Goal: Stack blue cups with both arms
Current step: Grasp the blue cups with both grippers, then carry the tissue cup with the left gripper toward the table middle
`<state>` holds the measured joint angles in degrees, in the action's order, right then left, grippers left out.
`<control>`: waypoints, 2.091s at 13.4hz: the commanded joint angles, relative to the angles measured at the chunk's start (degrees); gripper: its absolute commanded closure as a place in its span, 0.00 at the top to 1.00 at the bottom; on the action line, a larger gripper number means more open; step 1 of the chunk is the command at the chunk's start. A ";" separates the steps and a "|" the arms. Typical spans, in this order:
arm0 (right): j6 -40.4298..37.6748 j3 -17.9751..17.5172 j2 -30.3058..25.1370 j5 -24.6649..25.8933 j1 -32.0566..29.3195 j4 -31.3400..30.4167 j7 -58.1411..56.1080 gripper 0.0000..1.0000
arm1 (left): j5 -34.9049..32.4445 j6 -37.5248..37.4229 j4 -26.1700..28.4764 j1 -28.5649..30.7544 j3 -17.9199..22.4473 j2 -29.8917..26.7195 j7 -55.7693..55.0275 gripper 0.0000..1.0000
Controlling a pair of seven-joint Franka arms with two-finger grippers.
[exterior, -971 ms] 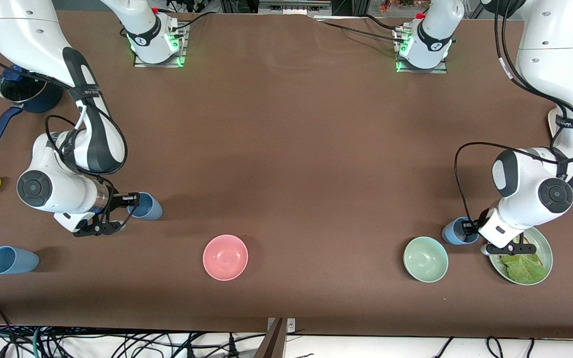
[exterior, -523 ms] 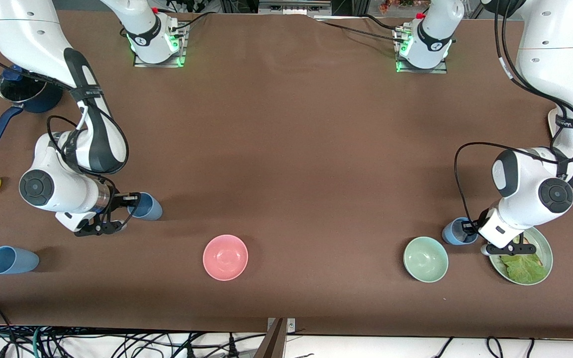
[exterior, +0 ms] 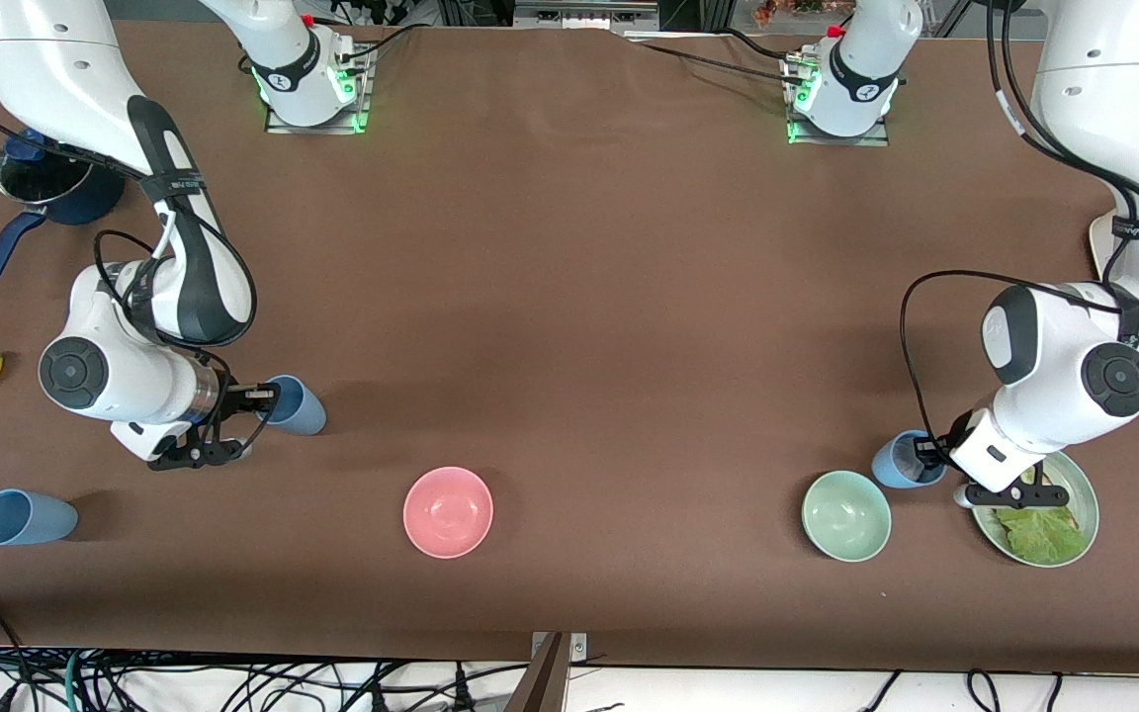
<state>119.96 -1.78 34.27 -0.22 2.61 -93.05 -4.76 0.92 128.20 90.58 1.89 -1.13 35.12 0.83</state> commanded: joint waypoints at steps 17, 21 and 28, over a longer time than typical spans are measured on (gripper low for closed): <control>0.71 -0.33 -0.61 -0.66 0.38 -0.46 0.37 0.00 | 4.71 -6.73 1.89 -7.24 -10.56 -4.00 -23.76 0.00; 0.19 -0.24 -0.87 -0.57 0.38 0.94 0.20 0.00 | 2.44 -6.73 2.32 -13.47 -10.38 -5.94 -35.07 0.00; -0.96 -0.33 -1.23 -0.14 0.81 3.31 0.11 0.00 | -7.50 -6.73 2.59 -24.56 -11.17 -5.94 -54.61 0.00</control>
<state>120.23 -1.95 33.81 -0.34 3.15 -90.44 -4.76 -4.08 122.35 92.51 -21.14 -12.87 30.21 -50.95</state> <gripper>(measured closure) 0.952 0.947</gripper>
